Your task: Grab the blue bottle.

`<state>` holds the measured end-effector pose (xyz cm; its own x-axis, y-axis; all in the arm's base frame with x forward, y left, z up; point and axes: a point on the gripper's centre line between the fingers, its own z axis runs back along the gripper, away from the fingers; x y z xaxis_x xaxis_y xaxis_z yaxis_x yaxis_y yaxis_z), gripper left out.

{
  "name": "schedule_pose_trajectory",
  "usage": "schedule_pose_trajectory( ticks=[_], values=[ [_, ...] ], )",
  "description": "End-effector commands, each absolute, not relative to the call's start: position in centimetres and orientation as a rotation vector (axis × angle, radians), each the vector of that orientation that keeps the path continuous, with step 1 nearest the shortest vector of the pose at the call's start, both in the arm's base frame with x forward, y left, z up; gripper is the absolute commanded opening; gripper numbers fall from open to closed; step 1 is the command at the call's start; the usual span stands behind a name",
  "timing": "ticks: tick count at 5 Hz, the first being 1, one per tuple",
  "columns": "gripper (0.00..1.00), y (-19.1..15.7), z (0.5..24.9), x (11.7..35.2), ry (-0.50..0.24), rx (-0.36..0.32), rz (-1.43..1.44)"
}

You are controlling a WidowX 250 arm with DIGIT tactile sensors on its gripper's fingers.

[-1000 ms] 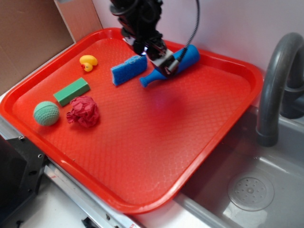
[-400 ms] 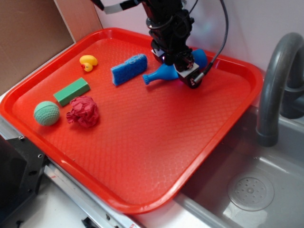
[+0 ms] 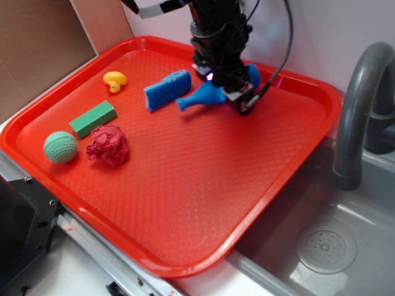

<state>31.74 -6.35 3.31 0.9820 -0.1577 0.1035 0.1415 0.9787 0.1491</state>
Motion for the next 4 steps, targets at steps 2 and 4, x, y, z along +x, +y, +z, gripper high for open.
schedule_pose_trajectory(
  ticks=[2, 4],
  values=[
    [0.0, -5.8, 17.9, 24.0, -0.214, -0.041, 0.149],
    [0.0, -5.8, 19.8, 20.7, -0.209, -0.104, 0.216]
  ],
)
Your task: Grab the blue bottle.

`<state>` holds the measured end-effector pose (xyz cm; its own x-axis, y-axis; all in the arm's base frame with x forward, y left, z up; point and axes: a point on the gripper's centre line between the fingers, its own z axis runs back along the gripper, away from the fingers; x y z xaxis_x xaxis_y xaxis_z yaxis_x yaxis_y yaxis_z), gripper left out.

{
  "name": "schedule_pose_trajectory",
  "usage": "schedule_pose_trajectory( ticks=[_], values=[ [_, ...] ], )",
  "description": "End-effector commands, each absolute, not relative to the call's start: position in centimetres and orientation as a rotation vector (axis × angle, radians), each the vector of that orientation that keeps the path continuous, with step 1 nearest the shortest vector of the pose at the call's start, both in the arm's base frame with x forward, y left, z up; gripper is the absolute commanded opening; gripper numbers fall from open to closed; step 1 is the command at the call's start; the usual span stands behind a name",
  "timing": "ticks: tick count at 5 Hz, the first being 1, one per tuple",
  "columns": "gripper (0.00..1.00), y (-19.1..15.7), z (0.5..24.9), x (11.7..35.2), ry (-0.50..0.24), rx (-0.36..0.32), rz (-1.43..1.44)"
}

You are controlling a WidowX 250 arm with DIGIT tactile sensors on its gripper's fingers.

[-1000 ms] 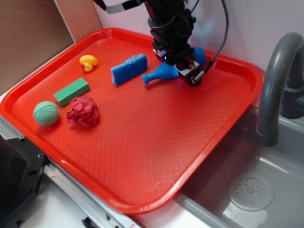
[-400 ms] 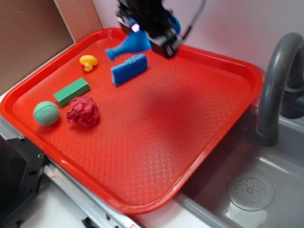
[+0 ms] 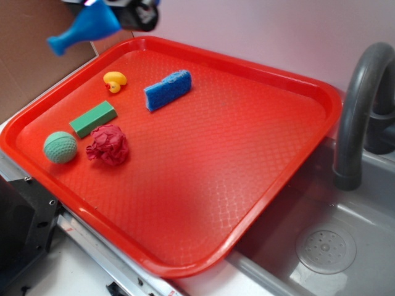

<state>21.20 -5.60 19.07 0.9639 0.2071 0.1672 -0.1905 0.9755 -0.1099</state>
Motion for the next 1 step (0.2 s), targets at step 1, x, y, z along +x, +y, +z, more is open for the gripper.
schedule_pose_trajectory(
  ticks=[1],
  values=[
    [0.0, -5.3, 19.71, 21.14, -0.168, -0.059, 0.241]
  ],
)
